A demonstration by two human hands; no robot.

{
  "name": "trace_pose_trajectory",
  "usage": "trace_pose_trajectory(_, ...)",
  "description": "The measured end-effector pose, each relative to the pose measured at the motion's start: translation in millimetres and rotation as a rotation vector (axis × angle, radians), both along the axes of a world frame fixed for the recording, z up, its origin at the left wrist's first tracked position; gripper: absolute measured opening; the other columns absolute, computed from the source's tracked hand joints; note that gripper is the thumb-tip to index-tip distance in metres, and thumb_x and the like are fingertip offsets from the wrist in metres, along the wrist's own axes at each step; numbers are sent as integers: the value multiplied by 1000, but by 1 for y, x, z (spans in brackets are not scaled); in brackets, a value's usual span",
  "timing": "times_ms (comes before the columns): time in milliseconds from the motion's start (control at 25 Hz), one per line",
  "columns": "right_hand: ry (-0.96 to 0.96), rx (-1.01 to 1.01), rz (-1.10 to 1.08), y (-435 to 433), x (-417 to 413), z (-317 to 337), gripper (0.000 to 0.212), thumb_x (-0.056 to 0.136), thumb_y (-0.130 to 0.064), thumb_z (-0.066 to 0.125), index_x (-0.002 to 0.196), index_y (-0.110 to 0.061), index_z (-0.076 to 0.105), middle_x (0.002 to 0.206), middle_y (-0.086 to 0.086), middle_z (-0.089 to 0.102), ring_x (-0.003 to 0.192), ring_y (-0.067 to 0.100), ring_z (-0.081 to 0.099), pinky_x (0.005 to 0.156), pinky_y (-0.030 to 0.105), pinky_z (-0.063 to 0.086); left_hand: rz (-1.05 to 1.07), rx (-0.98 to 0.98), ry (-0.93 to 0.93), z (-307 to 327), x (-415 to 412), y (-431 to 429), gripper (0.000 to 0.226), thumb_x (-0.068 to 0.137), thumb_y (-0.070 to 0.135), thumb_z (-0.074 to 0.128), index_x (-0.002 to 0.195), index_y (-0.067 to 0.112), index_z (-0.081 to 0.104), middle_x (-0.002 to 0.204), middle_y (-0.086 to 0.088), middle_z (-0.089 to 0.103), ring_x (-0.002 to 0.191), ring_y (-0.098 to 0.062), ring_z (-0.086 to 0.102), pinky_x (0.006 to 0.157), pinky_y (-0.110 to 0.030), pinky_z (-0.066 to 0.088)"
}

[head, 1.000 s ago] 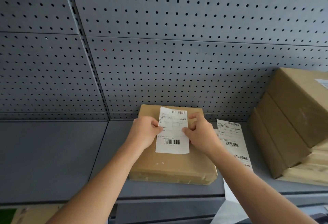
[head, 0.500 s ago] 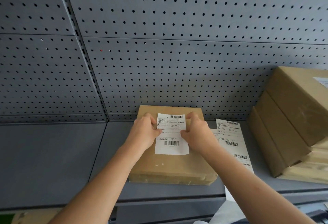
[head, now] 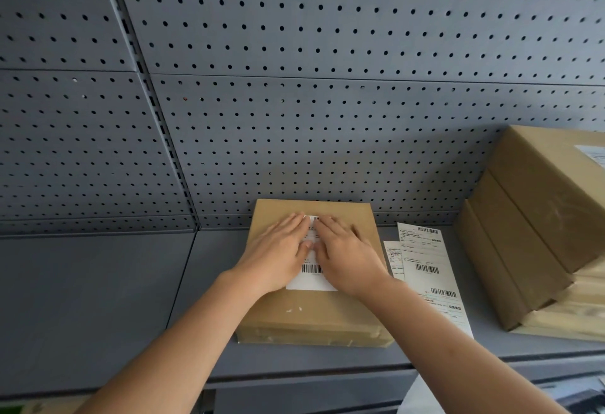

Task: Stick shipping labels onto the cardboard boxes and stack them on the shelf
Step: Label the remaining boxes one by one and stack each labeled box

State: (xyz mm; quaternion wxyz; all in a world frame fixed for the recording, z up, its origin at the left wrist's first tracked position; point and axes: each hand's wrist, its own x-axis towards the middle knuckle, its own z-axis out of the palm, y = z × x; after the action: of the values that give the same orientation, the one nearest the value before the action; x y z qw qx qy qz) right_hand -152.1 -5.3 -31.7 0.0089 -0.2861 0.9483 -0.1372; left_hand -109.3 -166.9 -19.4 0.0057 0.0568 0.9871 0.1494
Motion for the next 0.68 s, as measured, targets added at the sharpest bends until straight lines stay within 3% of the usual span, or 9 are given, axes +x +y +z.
trace_pose_trajectory(120,-16,70,6,-2,-2,-5,54,106,-37,25,158,-20,23,167,-4,18,154,12,10,124,45,6,36,-44,10,-4,0,2,59,109,40,23,162,17,13,171,2,7,156,-8,4,123,-25,-1)
trace_pose_trajectory(520,-77,42,-183,34,-5,-3,60,105,-46,23,160,-22,15,168,-8,8,154,9,5,125,41,-1,166,-47,-37,-8,9,-16,62,108,47,14,162,19,4,171,4,1,156,-8,0,126,-30,1)
trace_pose_trajectory(680,-41,-2,-153,34,4,3,58,106,-43,22,159,-21,18,168,-7,13,154,9,6,125,40,-1,121,-2,17,-2,24,-6,61,108,44,16,162,18,6,170,4,2,156,-7,0,126,-28,-3)
